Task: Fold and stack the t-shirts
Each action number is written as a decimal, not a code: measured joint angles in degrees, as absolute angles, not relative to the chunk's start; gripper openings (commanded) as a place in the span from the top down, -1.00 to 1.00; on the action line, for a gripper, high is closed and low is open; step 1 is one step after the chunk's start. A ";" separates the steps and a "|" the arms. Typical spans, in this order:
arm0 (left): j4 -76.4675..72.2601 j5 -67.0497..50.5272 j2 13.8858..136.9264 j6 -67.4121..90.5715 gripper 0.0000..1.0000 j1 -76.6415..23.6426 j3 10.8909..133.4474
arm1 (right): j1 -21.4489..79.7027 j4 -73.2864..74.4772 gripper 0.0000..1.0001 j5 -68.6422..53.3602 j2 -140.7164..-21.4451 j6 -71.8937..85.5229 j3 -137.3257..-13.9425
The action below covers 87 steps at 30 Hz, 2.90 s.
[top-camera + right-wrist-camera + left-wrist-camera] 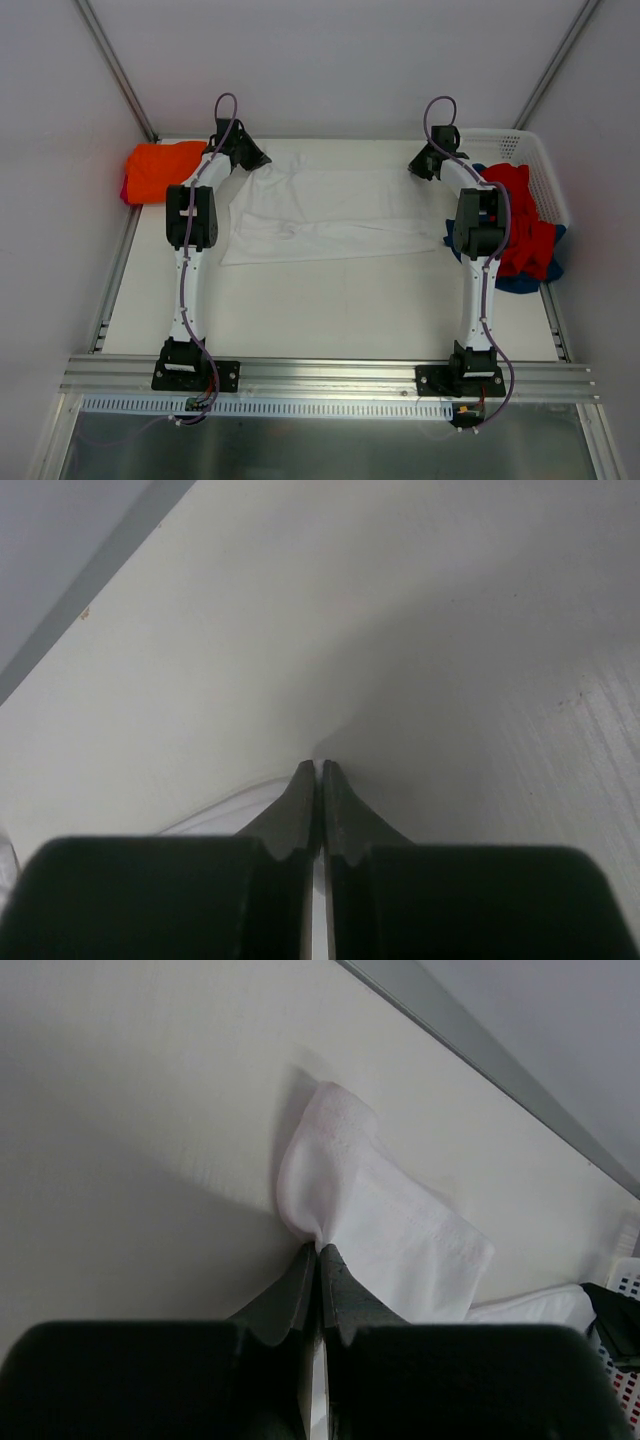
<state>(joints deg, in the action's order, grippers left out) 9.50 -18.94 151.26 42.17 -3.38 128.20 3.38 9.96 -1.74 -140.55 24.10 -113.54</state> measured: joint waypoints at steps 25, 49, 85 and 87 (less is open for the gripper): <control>12.64 -15.88 130.26 33.36 1.00 -3.31 112.49 | 4.36 14.33 0.99 -1.65 -122.19 21.76 -99.59; 8.95 -12.32 105.25 29.69 1.00 -3.33 75.61 | 5.34 12.32 0.99 3.64 -104.62 19.53 -74.87; 10.00 21.61 60.23 54.76 0.62 -27.46 31.38 | 11.77 19.25 0.99 14.24 -97.12 21.37 -73.52; 10.11 22.02 63.75 56.16 0.86 -27.44 31.59 | 11.77 17.98 0.99 13.37 -100.75 21.37 -77.45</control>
<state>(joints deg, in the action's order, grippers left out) 10.11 22.02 63.75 56.16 -27.44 31.59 11.77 17.98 13.37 -100.75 21.37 -77.45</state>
